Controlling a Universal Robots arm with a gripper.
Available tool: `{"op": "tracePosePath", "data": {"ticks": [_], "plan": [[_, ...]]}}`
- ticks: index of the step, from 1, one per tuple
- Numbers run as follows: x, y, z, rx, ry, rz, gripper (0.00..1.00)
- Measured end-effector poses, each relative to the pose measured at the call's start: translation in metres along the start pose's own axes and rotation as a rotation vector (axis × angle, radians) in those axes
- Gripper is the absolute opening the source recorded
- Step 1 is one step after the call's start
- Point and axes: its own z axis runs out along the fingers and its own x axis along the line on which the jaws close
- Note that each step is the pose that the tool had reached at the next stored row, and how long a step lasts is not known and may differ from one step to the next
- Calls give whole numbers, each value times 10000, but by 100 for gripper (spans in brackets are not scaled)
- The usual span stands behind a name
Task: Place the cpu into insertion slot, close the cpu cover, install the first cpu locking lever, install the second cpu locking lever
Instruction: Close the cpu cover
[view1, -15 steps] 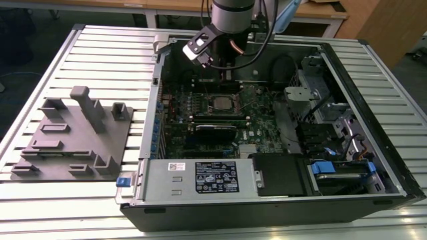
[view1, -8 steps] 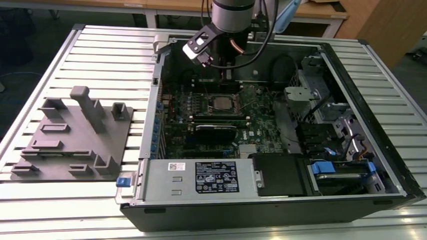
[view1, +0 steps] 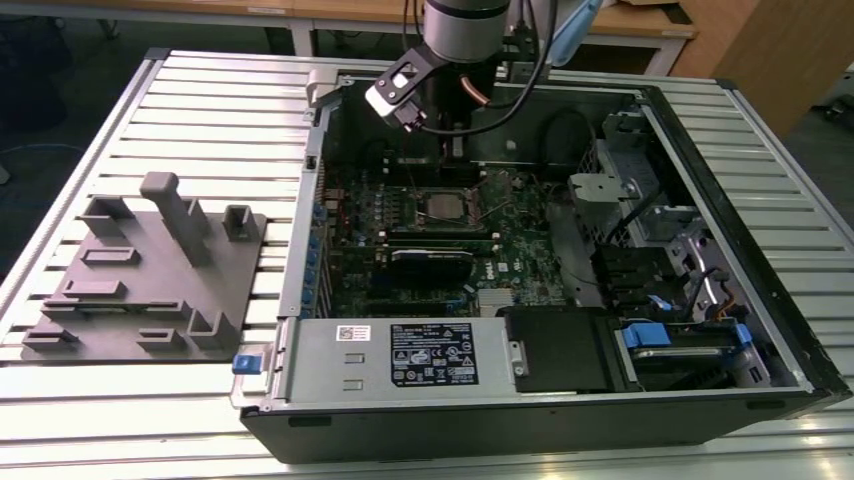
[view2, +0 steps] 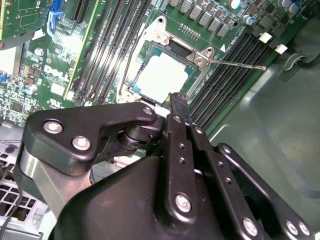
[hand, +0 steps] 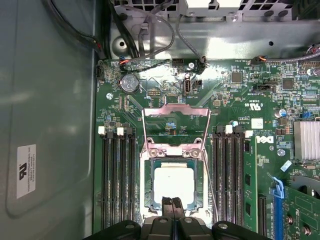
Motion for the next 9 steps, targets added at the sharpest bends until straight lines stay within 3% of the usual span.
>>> {"op": "tracePosePath", "data": {"ticks": [9], "plan": [[1, 1, -32, 0, -1, 0, 11]]}}
